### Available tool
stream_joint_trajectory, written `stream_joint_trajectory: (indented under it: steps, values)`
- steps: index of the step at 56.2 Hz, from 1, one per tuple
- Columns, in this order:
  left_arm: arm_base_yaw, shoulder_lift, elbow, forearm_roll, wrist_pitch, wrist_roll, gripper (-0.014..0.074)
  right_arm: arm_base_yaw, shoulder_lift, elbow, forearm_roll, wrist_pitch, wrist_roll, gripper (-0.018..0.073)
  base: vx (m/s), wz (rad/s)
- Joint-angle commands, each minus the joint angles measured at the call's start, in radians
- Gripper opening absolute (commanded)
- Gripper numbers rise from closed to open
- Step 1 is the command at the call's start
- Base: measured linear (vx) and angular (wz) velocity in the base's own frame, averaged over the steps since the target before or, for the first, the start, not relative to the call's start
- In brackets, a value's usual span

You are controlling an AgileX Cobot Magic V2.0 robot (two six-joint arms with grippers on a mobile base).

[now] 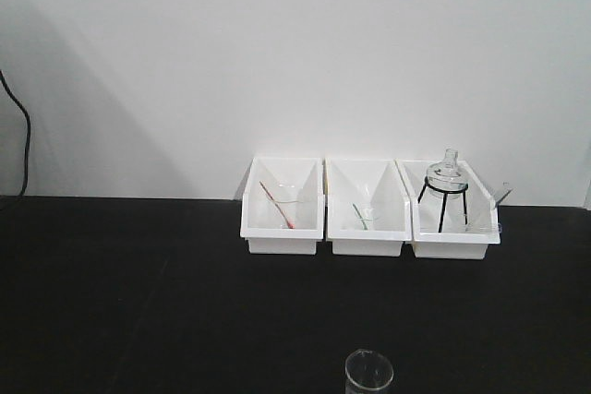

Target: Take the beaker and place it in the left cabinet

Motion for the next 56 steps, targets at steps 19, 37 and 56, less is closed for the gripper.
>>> stream_joint_trajectory:
  steps: [19, 37, 56]
  values:
    - [-0.007, -0.018, -0.009, -0.002, -0.083, -0.003, 0.0004, -0.004, 0.344, -0.038, -0.002, -0.386, -0.012, 0.0154, 0.00, 0.00]
    - [-0.007, -0.018, -0.009, -0.002, -0.083, -0.003, 0.0004, -0.004, 0.583, -0.038, -0.024, -0.530, -0.011, 0.0566, 0.00, 0.00]
    - [-0.007, -0.018, -0.009, -0.002, -0.083, -0.003, 0.0004, 0.071, 1.029, -0.135, -0.570, -0.817, -0.005, 0.0674, 0.00, 0.00]
